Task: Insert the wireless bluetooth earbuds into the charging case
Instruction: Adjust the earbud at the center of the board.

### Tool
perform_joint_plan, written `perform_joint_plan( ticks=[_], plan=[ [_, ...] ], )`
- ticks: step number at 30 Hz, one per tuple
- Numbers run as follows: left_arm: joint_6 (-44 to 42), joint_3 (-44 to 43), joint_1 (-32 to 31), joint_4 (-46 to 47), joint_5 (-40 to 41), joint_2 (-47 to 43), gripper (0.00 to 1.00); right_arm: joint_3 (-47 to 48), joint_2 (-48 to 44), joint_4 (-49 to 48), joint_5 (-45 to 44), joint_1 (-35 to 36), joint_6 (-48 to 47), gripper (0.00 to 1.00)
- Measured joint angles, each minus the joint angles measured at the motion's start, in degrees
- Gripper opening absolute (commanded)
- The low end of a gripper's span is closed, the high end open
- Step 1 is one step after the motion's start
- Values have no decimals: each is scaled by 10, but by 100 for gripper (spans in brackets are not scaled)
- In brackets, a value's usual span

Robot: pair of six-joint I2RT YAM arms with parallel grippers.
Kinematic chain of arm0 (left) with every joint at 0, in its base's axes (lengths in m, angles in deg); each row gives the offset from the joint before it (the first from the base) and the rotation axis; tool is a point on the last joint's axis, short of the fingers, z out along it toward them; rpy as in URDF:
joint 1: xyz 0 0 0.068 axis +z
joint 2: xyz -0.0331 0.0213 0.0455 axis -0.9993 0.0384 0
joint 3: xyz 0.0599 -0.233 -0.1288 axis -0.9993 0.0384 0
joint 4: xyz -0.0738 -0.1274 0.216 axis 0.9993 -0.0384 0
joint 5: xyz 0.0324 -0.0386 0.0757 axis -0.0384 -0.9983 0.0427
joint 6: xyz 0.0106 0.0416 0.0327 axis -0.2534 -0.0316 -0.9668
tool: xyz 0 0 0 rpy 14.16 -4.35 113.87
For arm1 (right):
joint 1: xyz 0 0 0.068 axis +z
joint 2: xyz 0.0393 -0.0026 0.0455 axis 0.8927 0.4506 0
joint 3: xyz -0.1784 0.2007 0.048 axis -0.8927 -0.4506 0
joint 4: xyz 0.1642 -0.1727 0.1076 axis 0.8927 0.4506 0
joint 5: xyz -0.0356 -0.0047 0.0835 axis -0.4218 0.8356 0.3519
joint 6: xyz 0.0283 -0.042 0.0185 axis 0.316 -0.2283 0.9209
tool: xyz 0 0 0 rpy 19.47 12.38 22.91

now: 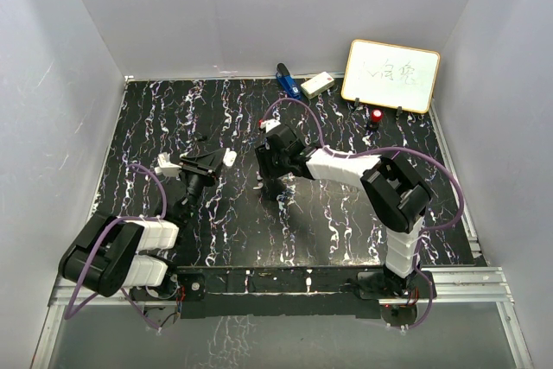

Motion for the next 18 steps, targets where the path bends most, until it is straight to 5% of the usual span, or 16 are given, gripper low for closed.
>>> perform_joint_plan(
  ticks=[18],
  plan=[
    [0, 0, 0, -3, -3, -4, 0, 8, 4, 45, 1, 34, 48, 44]
  ],
)
